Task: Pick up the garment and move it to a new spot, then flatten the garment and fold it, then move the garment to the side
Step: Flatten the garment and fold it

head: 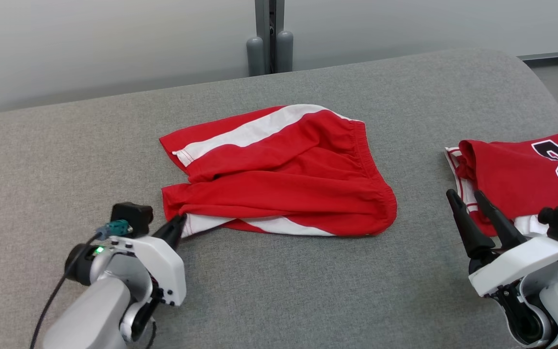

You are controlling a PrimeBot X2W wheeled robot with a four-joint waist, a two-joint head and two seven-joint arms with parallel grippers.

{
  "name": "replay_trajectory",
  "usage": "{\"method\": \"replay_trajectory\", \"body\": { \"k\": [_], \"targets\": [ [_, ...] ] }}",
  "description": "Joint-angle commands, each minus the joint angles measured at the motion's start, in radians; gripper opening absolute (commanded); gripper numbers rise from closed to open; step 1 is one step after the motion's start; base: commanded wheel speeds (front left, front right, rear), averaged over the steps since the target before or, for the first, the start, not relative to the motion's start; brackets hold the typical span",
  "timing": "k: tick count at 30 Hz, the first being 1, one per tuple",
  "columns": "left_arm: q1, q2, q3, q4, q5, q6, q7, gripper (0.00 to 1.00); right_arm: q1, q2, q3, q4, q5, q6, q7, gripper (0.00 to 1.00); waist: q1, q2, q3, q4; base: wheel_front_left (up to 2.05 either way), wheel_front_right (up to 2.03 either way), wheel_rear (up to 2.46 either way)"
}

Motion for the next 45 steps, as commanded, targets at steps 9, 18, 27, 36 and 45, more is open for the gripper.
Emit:
{"method": "replay_trajectory", "body": {
  "k": [9,18,27,36,45],
  "targets": [
    [-0.058,0.075,0.084,0.025,-0.06,0.048,0.048,0.0,0.026,0.032,-0.043,-0.034,-0.045,0.0,0.057,1.0,-0.0001,-0.0001,0.028,-0.023,0.0,0.0,0.0],
    [-0.001,0.094,0.11,0.049,-0.11,0.038,0.06,0.0,0.051,0.043,-0.082,-0.055,-0.072,0.0,0.09,1.0,-0.0001,-0.0001,0.032,-0.052,0.0,0.0,0.0],
    [0.147,0.14,0.122,-0.14,-0.135,0.108,0.067,0.0,0.086,0.059,-0.116,-0.067,-0.092,0.0,0.116,1.0,-0.0001,-0.0001,0.008,-0.023,0.0,0.0,0.0],
    [0.163,0.136,0.117,-0.234,-0.106,0.153,0.039,1.0,0.098,0.059,-0.126,-0.071,-0.117,0.0,0.143,1.0,-0.0001,-0.0001,-0.01,0.025,0.0,0.0,0.0],
    [0.213,0.154,0.137,-0.33,-0.054,0.191,-0.104,1.0,0.114,0.085,-0.137,-0.081,-0.142,0.0,0.099,1.0,-0.0001,-0.0001,-0.03,0.057,0.0,0.0,0.0]
  ]
}}
